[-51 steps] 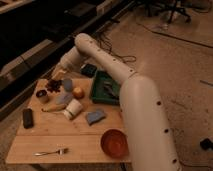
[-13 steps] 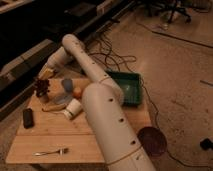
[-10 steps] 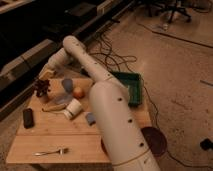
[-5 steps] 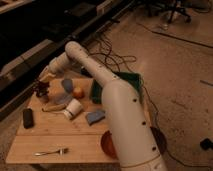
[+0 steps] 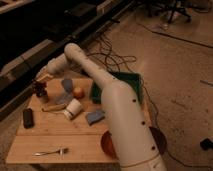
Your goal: Place grapes in metal cup
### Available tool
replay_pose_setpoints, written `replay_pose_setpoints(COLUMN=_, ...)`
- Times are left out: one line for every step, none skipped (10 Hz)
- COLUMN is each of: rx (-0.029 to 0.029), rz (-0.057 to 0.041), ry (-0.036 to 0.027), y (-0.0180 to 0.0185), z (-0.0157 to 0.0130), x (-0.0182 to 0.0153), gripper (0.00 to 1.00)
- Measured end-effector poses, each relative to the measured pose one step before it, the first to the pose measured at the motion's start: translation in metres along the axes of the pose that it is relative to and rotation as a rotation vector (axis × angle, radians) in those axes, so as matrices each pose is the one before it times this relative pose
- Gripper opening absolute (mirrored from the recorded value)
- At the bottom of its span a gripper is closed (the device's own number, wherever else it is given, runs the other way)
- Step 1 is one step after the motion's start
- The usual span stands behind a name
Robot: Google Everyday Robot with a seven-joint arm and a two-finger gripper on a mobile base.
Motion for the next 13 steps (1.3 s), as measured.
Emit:
replay_pose_setpoints(rx=0.00016, rz=0.00156, ry=-0.00351, y=-0.00022, z=0.00126, x=0.00034, gripper=0.00)
replay_pose_setpoints(rx=-0.00156, rz=0.00361, ry=-0.00297, y=0.00037, z=0.00219, x=0.00135, gripper=0.00)
replay_pose_setpoints(rx=-0.00140, rz=0.00470, ry=-0.00383, y=0.00057, z=0.00184, x=0.00174, gripper=0.00)
replay_pose_setpoints(rx=-0.00122, rz=0.00426, ry=-0.00124, y=0.00029, z=0.00113, x=0.00191, gripper=0.00)
replay_pose_setpoints(rx=-0.00265, rz=0.00614, ry=-0.00051, y=-0.00006, z=0.00070, x=0.00283, gripper=0.00)
replay_pose_setpoints(rx=-0.00330, rz=0.00241, ry=0.00048, y=0.00028, z=0.00198, x=0.00106, gripper=0.00)
replay_pose_setpoints(rx=-0.00231, rz=0.00027, ry=0.00052, y=0.00069, z=0.00184, x=0.00063, gripper=0.00)
replay_pose_setpoints(rx=-0.00150, rz=-0.00072, ry=-0.00138, y=0.00092, z=0.00389, x=0.00064, gripper=0.00)
replay_pose_setpoints(rx=0.00240, rz=-0.00288, ry=-0.00169, y=0.00061, z=0.00198, x=0.00279, gripper=0.00)
replay_pose_setpoints(rx=0.00185, rz=-0.00205, ry=-0.00208, y=0.00088, z=0.00298, x=0.00218, gripper=0.00)
replay_pose_setpoints(rx=0.00219, rz=0.00095, ry=-0.00116, y=0.00090, z=0.00236, x=0.00277, gripper=0.00)
replay_pose_setpoints(rx=-0.00028, rz=0.00305, ry=0.00002, y=0.00129, z=0.00290, x=0.00299, gripper=0.00)
replay_pose_setpoints(rx=0.00000, rz=0.00369, ry=0.00123, y=0.00066, z=0.00204, x=0.00325, gripper=0.00)
